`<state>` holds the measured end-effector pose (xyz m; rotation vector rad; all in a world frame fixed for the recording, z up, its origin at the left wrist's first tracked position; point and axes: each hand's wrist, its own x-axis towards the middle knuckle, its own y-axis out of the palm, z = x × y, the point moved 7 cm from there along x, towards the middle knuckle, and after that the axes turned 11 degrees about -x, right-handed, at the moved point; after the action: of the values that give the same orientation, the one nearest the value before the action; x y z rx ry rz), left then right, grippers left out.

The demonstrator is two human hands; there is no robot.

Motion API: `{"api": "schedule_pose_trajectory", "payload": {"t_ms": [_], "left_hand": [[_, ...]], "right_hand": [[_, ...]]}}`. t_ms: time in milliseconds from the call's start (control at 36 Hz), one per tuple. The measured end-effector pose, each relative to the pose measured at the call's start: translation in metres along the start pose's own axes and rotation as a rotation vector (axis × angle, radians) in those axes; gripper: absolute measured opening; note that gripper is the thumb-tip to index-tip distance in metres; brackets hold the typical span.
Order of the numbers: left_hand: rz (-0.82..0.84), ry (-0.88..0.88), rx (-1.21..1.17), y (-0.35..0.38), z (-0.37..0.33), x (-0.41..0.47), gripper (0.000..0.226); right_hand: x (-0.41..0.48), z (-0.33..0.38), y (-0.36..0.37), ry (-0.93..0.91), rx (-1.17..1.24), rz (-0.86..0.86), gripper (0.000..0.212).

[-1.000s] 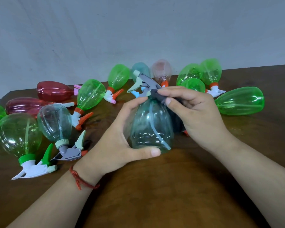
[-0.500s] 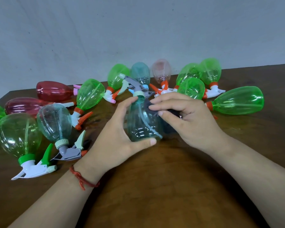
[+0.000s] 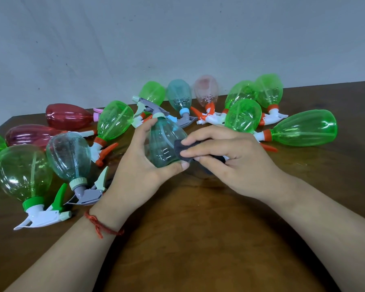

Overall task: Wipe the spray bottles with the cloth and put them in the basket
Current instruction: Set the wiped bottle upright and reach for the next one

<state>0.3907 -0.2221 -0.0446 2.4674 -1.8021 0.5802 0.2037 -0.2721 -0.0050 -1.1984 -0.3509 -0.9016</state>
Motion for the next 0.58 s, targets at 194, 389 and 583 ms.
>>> {"api": "schedule_pose_trajectory", "payload": {"t_ms": [194,389,583], "left_hand": [[0.114,0.020,-0.020,0.010,-0.006,-0.007,0.108],[0.251,0.061,-0.012,0.020,-0.013,-0.014,0.110],[0.309,0.076,-0.154,0.027,-0.017,-0.015,0.106]], "right_hand": [[0.000,-0.023,-0.001,0.196,0.123,-0.045,0.026],[0.002,-0.035,-0.004,0.276,0.256,-0.089,0.026],[0.002,-0.043,0.000,0.357,0.477,-0.136,0.027]]}}
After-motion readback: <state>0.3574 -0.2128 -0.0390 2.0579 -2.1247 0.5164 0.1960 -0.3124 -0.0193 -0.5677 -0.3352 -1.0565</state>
